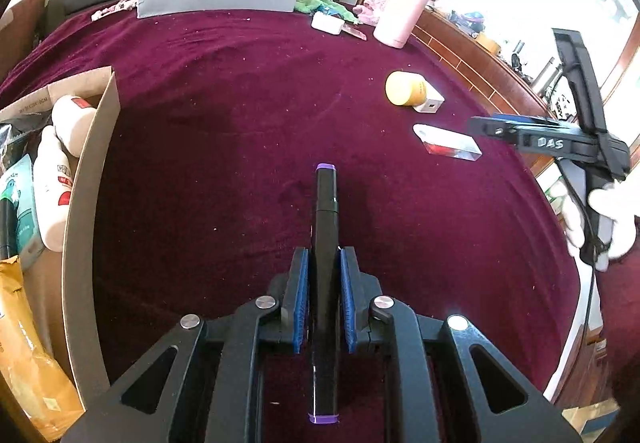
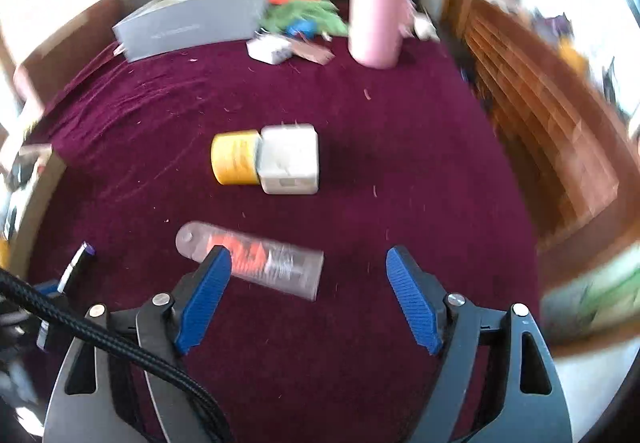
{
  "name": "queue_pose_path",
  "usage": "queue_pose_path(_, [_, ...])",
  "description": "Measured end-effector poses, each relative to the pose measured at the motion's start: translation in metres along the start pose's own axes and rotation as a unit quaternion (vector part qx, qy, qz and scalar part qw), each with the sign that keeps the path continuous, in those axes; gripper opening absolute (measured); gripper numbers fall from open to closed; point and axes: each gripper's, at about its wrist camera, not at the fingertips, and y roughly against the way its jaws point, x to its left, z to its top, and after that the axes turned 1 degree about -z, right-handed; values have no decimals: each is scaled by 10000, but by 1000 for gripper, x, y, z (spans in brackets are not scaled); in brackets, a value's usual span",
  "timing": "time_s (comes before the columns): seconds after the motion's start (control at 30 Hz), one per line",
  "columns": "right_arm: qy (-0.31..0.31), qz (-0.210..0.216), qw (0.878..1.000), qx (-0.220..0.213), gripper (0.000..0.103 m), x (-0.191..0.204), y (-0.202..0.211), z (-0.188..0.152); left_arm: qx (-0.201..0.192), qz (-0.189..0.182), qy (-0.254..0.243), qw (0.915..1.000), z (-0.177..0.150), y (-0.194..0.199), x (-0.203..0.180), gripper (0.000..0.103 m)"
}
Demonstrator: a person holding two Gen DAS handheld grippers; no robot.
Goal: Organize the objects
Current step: 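Lift the marker with the left tool while the right tool grasps the clear red-item package, then carry the marker and clear package with both tools over the box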
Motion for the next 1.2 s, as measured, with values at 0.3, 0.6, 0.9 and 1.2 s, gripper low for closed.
queue_pose_path(0.3, [987,499,9928,451,81,21,-34,4,69,363,-672,9971,2,-12,-34,51])
queue_pose_path(0.6, [944,707,9916,526,69,29,-43,1,86,849,-1034,9910,0,-18,-47,41])
queue_pose_path(0.9, [644,410,9948,668,11,33,-26,-14,-81,115,-32,9999,-3,11,-5,11])
queue_pose_path(1.2, [496,628,9954,532,11,48,2,-26,-245,95,-58,9996,-11,37,-9,11])
